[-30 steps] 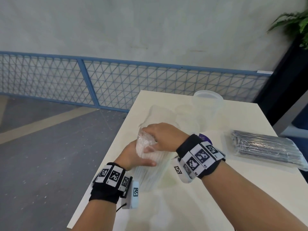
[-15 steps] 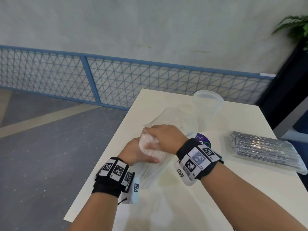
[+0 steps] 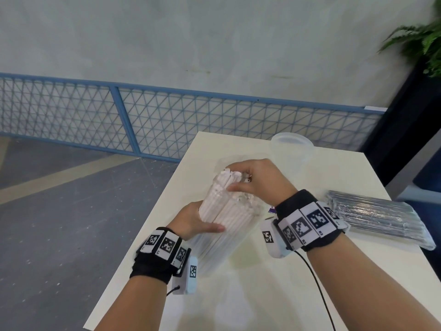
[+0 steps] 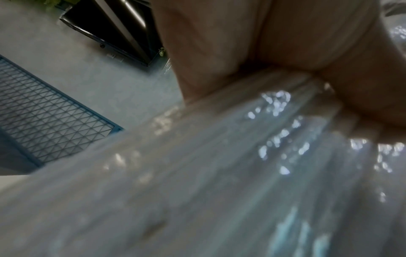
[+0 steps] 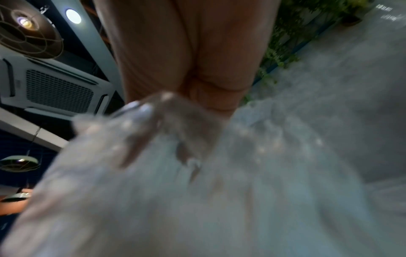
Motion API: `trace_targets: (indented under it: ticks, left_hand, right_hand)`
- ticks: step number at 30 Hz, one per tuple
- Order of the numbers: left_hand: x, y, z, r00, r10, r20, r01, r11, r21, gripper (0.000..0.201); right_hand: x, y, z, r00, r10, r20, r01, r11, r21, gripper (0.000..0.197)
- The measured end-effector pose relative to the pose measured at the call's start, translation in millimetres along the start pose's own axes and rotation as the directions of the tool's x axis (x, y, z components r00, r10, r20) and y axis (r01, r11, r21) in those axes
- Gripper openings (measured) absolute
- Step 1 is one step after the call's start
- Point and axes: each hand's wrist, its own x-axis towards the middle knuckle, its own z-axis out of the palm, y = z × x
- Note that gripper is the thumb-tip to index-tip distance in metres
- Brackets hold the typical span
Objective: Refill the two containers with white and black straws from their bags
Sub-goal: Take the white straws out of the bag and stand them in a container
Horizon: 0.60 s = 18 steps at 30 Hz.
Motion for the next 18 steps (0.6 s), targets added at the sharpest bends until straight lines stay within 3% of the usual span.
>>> trace_targets:
  ticks: [5, 7, 9, 13, 18]
  left_hand:
    - [1, 0, 0, 1.000, 0.016, -0.002, -0.016, 1.000, -0.007, 0.039]
    - [-3, -3, 1, 0.998, 0.033, -0.058, -0.036, 0.998, -0.055, 0.039]
    - [-8, -9, 6, 0.989, 0.036, -0.143, -0.056, 0.989, -0.137, 0.043]
    - [-17, -14, 12, 0.973, 0.051, -0.226, -0.094, 0.978, -0.184, 0.067]
    - [-24, -7, 5, 0.964, 0.081, -0.251, -0.131, 0.973, -0.190, 0.071]
  right_hand:
    - [-2, 7, -2, 0.992, 0.015, -0.127, -0.002, 0.995, 0.102, 0.033]
    - [-6, 6, 9, 0.965, 0.088, -0.249, -0.024, 0.968, 0.252, 0.039]
    - [-13, 0, 24, 0.933, 0.220, -0.285, -0.092, 0.911, 0.403, 0.048]
    - [-17, -13, 47, 0.947, 0.306, -0.097, -0.251, 0.896, 0.367, 0.041]
    - [-8, -25, 54, 0.968, 0.252, 0.013, -0.237, 0.890, 0.390, 0.046]
